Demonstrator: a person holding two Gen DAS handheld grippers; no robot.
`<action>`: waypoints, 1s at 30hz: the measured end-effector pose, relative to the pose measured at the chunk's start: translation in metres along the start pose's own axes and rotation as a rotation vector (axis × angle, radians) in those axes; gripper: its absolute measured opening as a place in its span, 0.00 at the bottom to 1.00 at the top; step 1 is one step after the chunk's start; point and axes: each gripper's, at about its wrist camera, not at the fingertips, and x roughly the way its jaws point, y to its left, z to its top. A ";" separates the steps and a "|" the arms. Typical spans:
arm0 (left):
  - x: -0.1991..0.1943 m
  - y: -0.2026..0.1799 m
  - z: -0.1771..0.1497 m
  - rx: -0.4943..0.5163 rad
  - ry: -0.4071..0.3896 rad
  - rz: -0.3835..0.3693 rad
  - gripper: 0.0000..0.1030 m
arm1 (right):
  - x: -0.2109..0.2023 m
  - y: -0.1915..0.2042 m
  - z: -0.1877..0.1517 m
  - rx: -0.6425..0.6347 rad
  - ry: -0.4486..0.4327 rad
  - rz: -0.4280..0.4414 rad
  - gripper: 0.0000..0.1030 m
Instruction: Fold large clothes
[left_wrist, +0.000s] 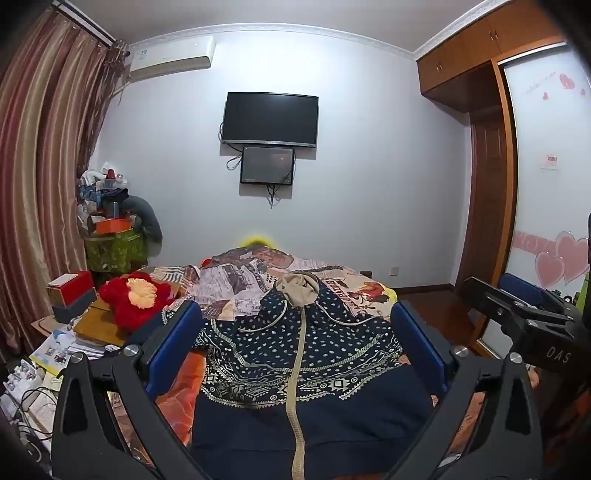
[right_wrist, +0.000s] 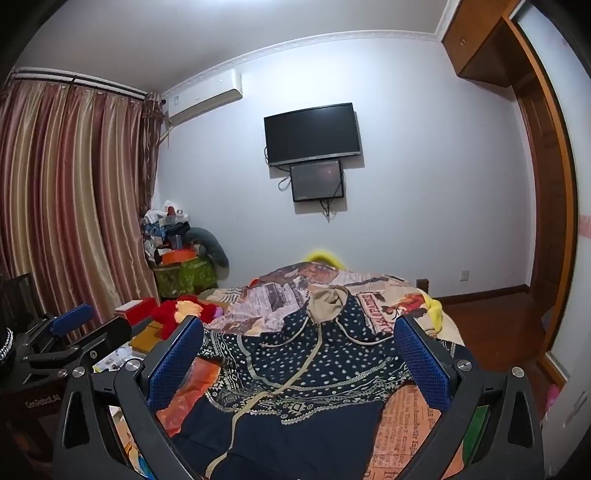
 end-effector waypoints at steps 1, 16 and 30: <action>0.001 0.000 -0.001 -0.001 0.000 -0.001 1.00 | -0.001 -0.003 0.004 0.005 0.004 0.004 1.00; 0.006 -0.001 -0.003 -0.001 0.007 -0.003 1.00 | 0.007 -0.011 0.009 0.015 0.017 0.006 1.00; 0.010 -0.004 -0.004 0.000 0.011 -0.008 1.00 | 0.007 -0.013 0.009 0.016 0.017 0.006 1.00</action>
